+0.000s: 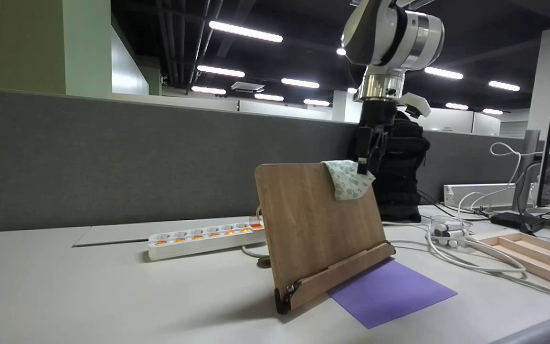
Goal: Put the cloth on the table
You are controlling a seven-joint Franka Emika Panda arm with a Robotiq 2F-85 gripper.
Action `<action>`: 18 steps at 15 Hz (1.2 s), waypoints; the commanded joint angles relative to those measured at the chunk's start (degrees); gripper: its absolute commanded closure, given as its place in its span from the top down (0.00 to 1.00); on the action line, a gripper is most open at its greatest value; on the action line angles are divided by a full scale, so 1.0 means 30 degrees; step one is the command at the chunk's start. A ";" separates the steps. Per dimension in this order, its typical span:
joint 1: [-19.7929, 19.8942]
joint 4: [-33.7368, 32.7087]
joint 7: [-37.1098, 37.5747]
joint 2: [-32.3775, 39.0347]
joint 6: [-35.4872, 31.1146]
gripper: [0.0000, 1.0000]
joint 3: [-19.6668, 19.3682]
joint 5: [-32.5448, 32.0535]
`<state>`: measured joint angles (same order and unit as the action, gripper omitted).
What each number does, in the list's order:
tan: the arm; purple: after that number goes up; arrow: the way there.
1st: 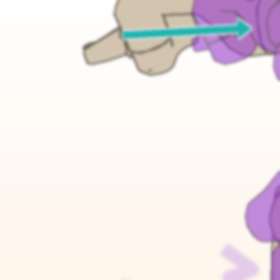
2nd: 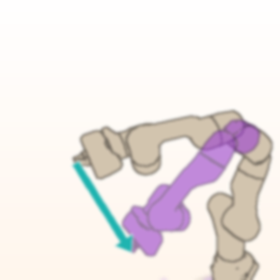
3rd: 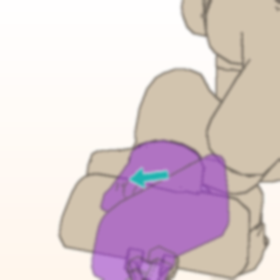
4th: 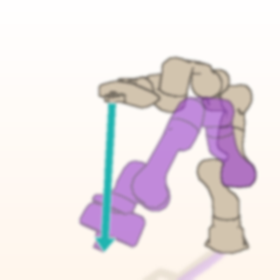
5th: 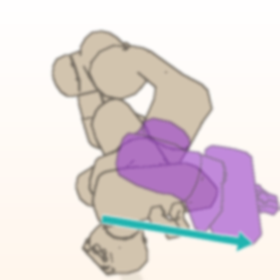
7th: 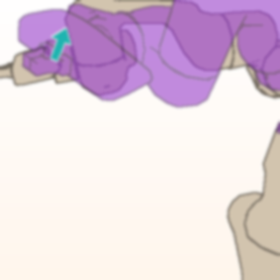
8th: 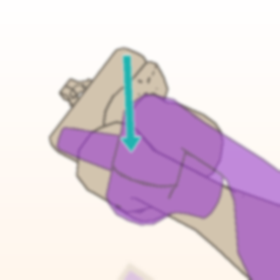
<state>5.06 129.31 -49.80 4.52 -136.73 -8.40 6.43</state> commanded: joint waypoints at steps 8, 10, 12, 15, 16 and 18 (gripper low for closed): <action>0.0895 -0.1658 -0.1410 0.1025 0.0289 0.11 0.0641 -0.0636; 0.0983 -0.1329 -0.1042 0.0664 0.0249 0.01 0.0482 -0.1323; 0.1150 -0.0859 -0.0490 0.0176 0.0198 0.00 0.0255 -0.2145; 0.1555 -0.0216 0.0092 -0.0585 0.0215 0.00 -0.0110 -0.3135; 0.1692 0.0134 0.0305 -0.0965 0.0186 0.00 -0.0271 -0.3443; 0.1961 0.0911 0.1016 -0.1690 0.0161 0.00 -0.0638 -0.4257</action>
<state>10.00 127.86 -51.20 4.17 -136.58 -9.10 -2.63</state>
